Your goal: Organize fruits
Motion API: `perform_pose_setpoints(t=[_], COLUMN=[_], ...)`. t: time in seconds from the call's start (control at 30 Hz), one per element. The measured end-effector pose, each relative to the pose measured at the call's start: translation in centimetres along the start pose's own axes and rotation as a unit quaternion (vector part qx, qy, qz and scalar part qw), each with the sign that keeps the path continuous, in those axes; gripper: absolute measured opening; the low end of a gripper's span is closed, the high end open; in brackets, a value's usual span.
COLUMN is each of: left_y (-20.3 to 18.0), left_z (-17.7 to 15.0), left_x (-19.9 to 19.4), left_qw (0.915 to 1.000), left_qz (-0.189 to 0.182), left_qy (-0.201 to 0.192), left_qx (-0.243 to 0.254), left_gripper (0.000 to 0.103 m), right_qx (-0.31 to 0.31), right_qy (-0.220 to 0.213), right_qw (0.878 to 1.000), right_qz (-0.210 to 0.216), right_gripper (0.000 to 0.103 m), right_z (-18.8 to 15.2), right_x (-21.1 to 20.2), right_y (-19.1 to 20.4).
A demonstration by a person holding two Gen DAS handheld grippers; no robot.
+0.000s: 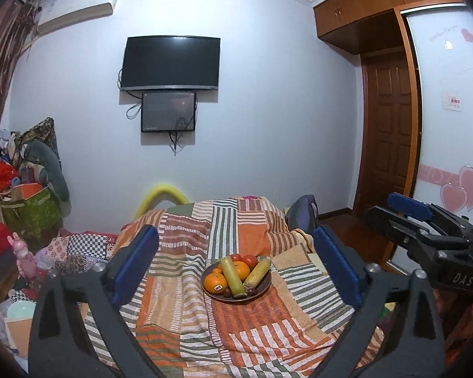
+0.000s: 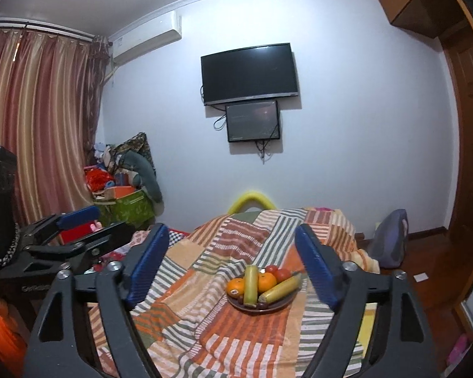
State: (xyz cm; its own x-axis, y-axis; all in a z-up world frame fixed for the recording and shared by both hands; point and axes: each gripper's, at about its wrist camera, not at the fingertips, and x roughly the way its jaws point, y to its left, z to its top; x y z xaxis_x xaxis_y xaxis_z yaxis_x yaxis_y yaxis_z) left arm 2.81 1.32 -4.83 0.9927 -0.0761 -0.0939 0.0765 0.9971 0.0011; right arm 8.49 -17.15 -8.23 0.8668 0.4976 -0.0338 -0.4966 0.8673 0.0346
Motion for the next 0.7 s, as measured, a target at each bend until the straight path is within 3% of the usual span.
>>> perform_pose_setpoints(t=[0.17, 0.7], left_y=[0.2, 0.3], left_z=[-0.1, -0.7], left_x=[0.0, 0.2], left_qw=[1.0, 0.9999], left_qz=[0.007, 0.013], left_qy=[0.0, 0.004], left_qx=[-0.006, -0.007], left_gripper=[0.103, 0.103], right_qx=[0.011, 0.002], right_qy=[-0.006, -0.007], right_qw=[1.0, 0.999], right_qz=[-0.017, -0.036], right_gripper=[0.103, 0.103], right_z=[-0.2, -0.7], right_x=[-0.4, -1.5], right_y=[-0.3, -0.2])
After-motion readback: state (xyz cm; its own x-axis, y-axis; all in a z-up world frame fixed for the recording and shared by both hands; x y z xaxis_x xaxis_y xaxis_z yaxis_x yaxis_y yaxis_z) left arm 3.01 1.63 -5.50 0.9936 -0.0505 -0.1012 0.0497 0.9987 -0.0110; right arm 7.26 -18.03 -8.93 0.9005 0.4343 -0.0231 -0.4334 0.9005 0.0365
